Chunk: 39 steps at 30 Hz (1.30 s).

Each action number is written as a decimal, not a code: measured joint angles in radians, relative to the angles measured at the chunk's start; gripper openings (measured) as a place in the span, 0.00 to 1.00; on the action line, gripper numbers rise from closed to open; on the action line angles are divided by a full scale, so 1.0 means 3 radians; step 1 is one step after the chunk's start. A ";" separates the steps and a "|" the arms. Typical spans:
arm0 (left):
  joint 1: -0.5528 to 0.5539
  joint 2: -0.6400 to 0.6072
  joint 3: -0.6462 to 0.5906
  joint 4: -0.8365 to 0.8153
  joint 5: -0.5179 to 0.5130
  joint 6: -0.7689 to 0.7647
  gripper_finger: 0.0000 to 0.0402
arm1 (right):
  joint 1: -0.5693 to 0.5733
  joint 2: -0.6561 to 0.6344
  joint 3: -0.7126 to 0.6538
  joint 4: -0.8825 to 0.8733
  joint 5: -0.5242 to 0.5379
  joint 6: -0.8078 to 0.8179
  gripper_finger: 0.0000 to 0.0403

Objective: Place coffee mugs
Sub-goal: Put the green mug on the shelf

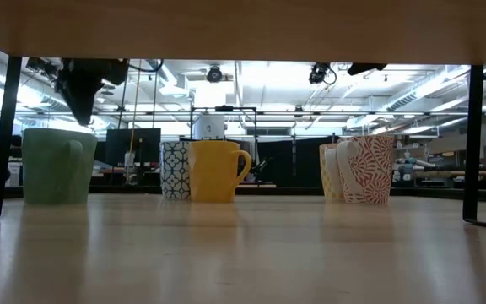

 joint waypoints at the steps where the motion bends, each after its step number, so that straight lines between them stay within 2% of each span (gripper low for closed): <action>1: 0.0040 0.0001 -0.0034 0.0002 0.0003 0.0000 0.27 | 0.0000 0.0001 0.0000 0.0000 0.0001 0.0000 0.40; 8: 0.0179 0.0001 -0.0142 0.0066 0.0008 -0.0004 0.27 | 0.0000 0.0000 0.0000 0.0000 0.0001 0.0000 0.40; 24: 0.0174 0.0000 -0.0140 0.0079 0.0005 -0.0280 0.27 | 0.0000 0.0000 0.0000 0.0000 0.0001 0.0000 0.40; 26: 0.0155 0.0000 -0.0140 0.0075 0.0056 -0.0344 0.27 | 0.0000 0.0000 0.0000 0.0000 0.0001 0.0000 0.40; 31: 0.0070 0.0001 -0.0140 0.0051 0.0451 -0.0392 0.27 | 0.0000 0.0000 0.0000 0.0000 0.0001 0.0078 0.40; 39: -0.0295 0.0001 -0.0140 0.0050 0.0489 -0.0488 0.27 | 0.0000 0.0000 0.0000 0.0000 0.0001 0.0089 0.40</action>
